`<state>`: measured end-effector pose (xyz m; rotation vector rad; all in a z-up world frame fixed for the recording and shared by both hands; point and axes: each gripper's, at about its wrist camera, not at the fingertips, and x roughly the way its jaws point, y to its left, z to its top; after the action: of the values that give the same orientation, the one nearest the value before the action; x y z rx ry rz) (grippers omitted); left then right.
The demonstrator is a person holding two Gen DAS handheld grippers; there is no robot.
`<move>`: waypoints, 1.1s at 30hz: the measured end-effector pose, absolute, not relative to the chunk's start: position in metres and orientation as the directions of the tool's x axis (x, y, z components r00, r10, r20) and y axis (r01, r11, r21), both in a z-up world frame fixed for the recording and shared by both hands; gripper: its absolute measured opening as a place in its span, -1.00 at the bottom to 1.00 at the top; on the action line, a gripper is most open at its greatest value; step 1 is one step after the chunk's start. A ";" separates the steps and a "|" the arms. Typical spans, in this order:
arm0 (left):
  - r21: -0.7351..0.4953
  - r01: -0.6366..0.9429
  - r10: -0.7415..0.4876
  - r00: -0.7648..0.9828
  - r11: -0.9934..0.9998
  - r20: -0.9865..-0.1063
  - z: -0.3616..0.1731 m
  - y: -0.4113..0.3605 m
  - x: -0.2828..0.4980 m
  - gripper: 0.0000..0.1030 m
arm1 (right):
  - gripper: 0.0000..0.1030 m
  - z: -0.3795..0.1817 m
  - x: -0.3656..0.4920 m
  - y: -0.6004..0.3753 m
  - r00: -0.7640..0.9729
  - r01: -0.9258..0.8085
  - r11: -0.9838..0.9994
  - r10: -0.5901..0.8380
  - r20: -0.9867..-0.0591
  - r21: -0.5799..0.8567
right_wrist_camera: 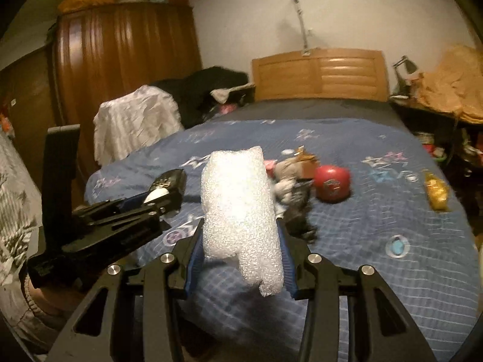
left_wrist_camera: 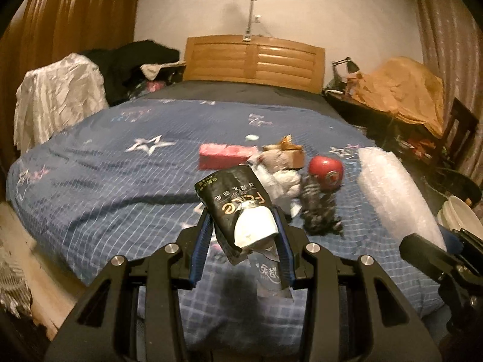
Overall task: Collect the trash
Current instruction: 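Carry the black pouch and white foam sleeve over the white bucket, then open the left gripper over the bucket while the right releases the foam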
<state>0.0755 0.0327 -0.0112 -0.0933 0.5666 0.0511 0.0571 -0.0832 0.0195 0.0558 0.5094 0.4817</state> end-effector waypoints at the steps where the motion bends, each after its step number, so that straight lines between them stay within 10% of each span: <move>1: -0.069 -0.056 0.012 0.849 0.996 -0.529 -0.007 0.024 0.078 -0.25 | -0.13 0.022 0.056 -0.090 0.776 -0.414 0.895 0.444 -0.449 0.169; 33: 0.032 0.626 -0.541 0.697 0.779 -0.470 0.031 -0.378 0.165 -0.23 | -0.12 0.065 -0.014 -0.551 0.874 0.409 0.895 -0.328 -0.359 0.178</move>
<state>0.1647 -0.3784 0.0310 0.1962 0.4596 -0.6551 -0.0137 -0.5507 0.0652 0.2535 0.3289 -0.3893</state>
